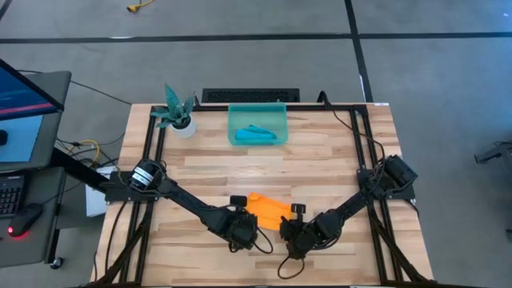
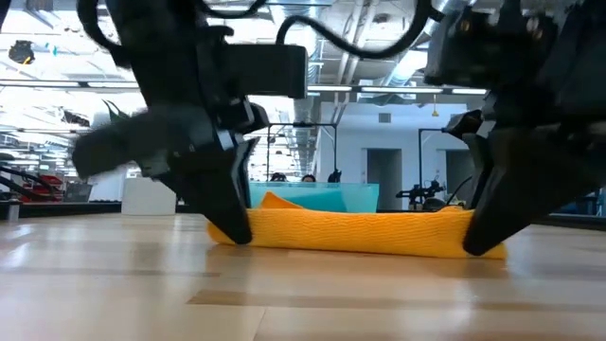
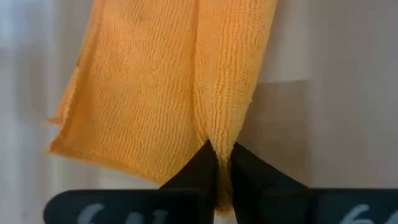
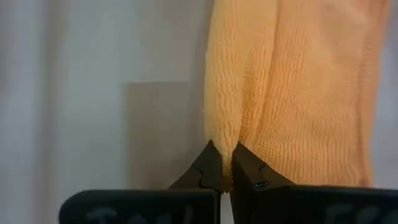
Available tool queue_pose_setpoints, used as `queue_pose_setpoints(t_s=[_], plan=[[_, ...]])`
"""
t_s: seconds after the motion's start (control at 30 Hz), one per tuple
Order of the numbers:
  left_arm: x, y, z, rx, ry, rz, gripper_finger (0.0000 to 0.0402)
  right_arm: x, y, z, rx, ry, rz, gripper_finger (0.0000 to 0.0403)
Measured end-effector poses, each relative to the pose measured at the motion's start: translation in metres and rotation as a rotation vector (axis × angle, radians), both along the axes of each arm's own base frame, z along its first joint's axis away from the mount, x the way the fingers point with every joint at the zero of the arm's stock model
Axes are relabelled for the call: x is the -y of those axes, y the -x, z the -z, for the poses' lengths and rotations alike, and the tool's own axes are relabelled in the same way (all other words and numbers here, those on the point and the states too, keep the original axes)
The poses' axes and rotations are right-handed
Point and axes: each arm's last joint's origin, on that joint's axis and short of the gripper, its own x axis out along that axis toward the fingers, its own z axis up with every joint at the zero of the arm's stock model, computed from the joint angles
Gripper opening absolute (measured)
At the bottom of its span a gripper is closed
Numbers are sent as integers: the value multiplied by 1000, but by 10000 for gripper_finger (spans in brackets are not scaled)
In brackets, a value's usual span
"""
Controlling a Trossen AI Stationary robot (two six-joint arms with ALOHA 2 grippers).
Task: Roll microfiber towels into tight, uniform cylinder then place into a basket
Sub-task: Roll the orange microfiber cloth
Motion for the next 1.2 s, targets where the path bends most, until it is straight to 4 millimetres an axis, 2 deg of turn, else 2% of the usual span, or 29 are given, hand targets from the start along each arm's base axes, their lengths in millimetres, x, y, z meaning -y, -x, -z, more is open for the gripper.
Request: queue_pose_setpoints(t_s=[0.33,0.53,0.67,0.87,1.0,1.2], plan=[[13,-4,-26,-103,192,-37,7,-20,-15,-16,0,-258,-90,28],[17,-6,-36,-119,297,-158,12,-27,-15,-18,9,-310,-121,27],[6,-8,-35,-118,296,-250,13,-30,-12,-19,18,-304,-128,33],[-26,-13,-21,-131,327,-400,13,-31,-12,-19,25,-296,-126,24],[-45,-19,-14,-153,410,-427,14,-31,-12,-19,23,-295,-125,25],[-64,-25,-14,-146,420,-463,14,-31,-11,-20,29,-282,-119,29]])
